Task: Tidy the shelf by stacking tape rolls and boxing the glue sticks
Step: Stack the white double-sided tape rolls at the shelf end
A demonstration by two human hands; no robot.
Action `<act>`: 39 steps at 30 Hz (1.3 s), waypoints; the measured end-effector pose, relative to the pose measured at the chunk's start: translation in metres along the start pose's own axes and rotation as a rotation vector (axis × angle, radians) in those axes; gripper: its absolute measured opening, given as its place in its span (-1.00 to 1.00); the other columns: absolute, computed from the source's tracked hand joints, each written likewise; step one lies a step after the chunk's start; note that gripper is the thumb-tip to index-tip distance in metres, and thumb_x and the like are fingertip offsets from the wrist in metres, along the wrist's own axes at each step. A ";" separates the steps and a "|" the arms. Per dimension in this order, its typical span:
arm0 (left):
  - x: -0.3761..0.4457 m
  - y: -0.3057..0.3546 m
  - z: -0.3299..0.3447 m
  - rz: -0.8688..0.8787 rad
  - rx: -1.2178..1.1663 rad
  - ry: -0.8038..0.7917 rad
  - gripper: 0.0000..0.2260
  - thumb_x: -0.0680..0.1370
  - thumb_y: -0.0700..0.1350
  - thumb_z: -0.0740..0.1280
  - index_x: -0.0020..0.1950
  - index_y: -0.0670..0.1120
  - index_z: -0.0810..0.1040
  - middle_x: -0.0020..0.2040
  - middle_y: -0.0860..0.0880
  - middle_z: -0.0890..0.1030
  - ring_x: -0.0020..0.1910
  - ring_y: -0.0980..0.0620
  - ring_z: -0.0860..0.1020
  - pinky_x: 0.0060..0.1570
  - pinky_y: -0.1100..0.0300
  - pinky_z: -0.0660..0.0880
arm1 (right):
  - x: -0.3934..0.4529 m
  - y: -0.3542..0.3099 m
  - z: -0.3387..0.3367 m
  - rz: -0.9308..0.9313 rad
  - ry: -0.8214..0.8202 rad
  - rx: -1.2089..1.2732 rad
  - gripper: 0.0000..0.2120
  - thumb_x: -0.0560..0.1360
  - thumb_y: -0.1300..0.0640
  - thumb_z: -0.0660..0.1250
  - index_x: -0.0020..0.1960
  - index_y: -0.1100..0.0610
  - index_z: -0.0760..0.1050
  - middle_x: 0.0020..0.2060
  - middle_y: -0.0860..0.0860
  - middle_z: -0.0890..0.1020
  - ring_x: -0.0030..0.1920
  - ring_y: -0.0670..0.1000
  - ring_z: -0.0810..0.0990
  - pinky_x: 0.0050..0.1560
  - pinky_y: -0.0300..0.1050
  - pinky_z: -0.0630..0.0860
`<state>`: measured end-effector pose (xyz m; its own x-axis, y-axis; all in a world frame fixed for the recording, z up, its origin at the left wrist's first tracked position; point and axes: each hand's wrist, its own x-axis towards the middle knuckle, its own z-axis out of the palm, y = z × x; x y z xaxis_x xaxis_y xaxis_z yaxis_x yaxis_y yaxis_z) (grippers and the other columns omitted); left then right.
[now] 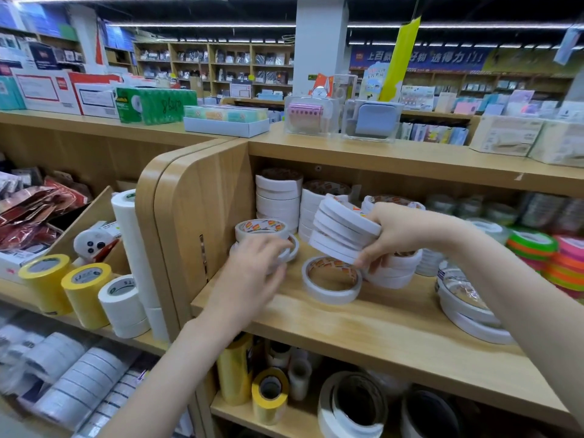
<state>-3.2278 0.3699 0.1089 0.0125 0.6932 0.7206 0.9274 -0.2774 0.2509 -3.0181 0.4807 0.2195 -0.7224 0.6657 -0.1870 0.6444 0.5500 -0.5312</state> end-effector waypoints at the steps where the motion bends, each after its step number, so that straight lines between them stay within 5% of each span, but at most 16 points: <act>1: -0.002 0.007 0.006 0.055 -0.007 -0.112 -0.67 0.51 -0.01 0.18 0.20 -0.09 0.53 0.14 -0.01 0.53 0.18 0.06 0.38 0.20 0.20 0.33 | -0.003 0.000 -0.003 -0.009 0.006 0.009 -0.67 0.30 0.18 0.52 -0.11 0.39 0.52 -0.30 0.13 0.69 -0.27 0.04 0.69 -0.29 -0.21 0.59; 4: -0.007 0.017 0.028 0.051 -0.002 -0.366 -0.67 0.55 0.05 0.23 0.27 -0.03 0.49 0.27 0.05 0.45 0.30 0.05 0.26 0.31 0.10 0.27 | -0.011 0.000 -0.008 -0.045 -0.014 0.029 -0.65 0.30 0.17 0.52 -0.09 0.40 0.53 -0.25 0.18 0.69 -0.23 0.07 0.69 -0.31 -0.24 0.57; 10: -0.012 0.018 0.017 0.035 -0.075 -0.388 -0.59 0.47 0.19 0.13 0.08 -0.06 0.53 0.18 0.10 0.38 0.22 0.12 0.25 0.22 0.27 0.21 | -0.014 -0.001 -0.001 -0.054 0.037 -0.138 -0.81 0.33 0.20 0.51 -0.21 0.30 0.56 -0.34 0.12 0.68 -0.32 0.03 0.68 -0.35 -0.26 0.56; 14: -0.029 0.001 -0.015 0.050 -0.079 -0.375 -0.58 0.45 0.22 0.10 0.00 -0.06 0.55 0.13 0.14 0.35 0.17 0.06 0.36 0.18 0.14 0.32 | 0.000 -0.009 0.023 -0.101 0.105 -0.529 -0.82 0.32 0.13 0.47 -0.36 0.06 0.49 -0.43 0.01 0.64 -0.41 -0.07 0.61 -0.41 -0.24 0.43; 18: -0.035 -0.005 -0.041 -0.006 -0.046 -0.362 -0.59 0.45 0.23 0.09 -0.02 -0.03 0.54 0.10 0.15 0.39 0.11 0.13 0.42 0.13 0.14 0.41 | 0.013 -0.018 0.042 -0.151 0.164 -0.685 -0.80 0.33 0.10 0.44 -0.32 0.06 0.42 -0.39 0.00 0.60 -0.34 0.00 0.56 -0.42 -0.20 0.35; 24: -0.037 0.001 -0.061 -0.049 -0.074 -0.350 -0.79 0.44 0.27 0.06 -0.05 0.23 0.36 0.11 0.30 0.33 0.11 0.28 0.42 0.13 0.09 0.42 | 0.011 -0.010 0.054 -0.180 0.125 -0.528 -0.86 0.32 0.11 0.42 -0.28 0.03 0.45 -0.29 -0.01 0.55 -0.26 -0.01 0.50 -0.24 -0.02 0.49; 28: -0.035 0.005 -0.076 0.012 -0.111 -0.241 -0.70 0.49 0.28 0.12 -0.04 0.10 0.46 0.09 0.24 0.42 0.08 0.28 0.47 0.04 0.21 0.44 | 0.001 -0.001 0.050 -0.197 0.144 -0.476 -0.75 0.34 0.07 0.43 0.01 0.05 0.54 -0.07 -0.03 0.59 -0.08 -0.03 0.52 -0.06 -0.02 0.52; 33: -0.016 0.014 -0.080 0.026 -0.172 -0.109 -0.80 0.50 0.16 0.18 -0.03 0.09 0.46 0.08 0.16 0.46 0.13 0.24 0.46 0.08 0.41 0.37 | -0.023 -0.010 0.030 -0.250 0.213 -0.198 -0.70 0.40 0.10 0.44 0.11 0.07 0.52 0.06 -0.08 0.58 -0.35 -0.15 0.58 -0.35 -0.18 0.57; 36: -0.007 0.015 -0.066 -0.018 -0.180 -0.155 -0.88 0.47 0.20 0.20 -0.04 0.23 0.40 0.12 0.20 0.39 0.20 0.22 0.39 0.13 0.46 0.28 | -0.030 -0.021 0.026 -0.390 0.291 -0.036 -0.65 0.42 0.09 0.41 0.18 -0.05 0.45 0.14 -0.12 0.53 -0.30 -0.12 0.62 -0.36 -0.26 0.54; 39: 0.002 0.019 -0.053 -0.028 -0.175 -0.185 -0.87 0.49 0.10 0.26 -0.01 0.12 0.47 0.19 0.09 0.35 0.24 0.16 0.34 0.16 0.44 0.20 | -0.026 -0.028 0.034 -0.464 0.237 0.016 -0.66 0.47 0.06 0.35 0.20 -0.17 0.39 0.12 -0.10 0.51 -0.21 -0.02 0.63 -0.31 -0.18 0.57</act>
<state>-3.2297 0.3302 0.1495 0.0707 0.8078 0.5853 0.8496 -0.3562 0.3890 -3.0257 0.4308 0.2105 -0.8532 0.4506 0.2628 0.2644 0.8079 -0.5267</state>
